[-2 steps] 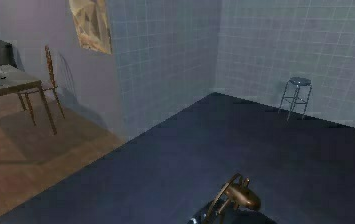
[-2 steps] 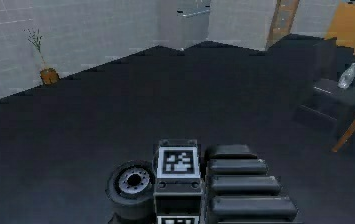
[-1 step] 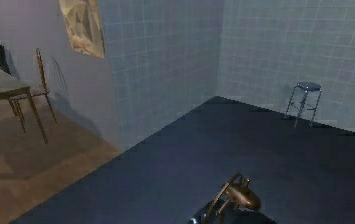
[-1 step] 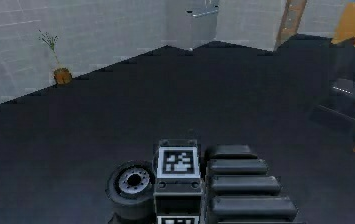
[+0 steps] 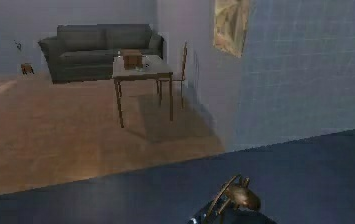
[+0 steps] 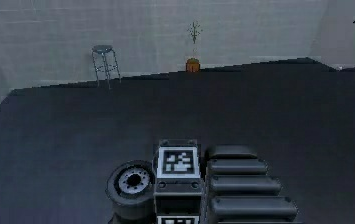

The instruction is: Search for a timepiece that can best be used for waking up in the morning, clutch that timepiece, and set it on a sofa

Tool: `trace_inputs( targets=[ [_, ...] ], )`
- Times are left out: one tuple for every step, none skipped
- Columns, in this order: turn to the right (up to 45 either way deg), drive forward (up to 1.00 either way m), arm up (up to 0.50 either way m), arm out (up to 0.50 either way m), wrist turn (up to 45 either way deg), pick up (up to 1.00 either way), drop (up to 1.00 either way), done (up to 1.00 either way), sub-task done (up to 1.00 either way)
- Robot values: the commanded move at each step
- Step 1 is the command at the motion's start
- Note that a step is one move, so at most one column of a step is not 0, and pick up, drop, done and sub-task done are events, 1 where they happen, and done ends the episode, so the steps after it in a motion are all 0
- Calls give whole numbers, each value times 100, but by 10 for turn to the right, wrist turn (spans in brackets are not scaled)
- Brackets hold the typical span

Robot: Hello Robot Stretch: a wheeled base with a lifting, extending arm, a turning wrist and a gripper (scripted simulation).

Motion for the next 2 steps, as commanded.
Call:
trace_inputs(
  targets=[
    [0,85,0,0,0,0,0,0,0],
    [-450,0,0,0,0,0,0,0,0]
  ],
)
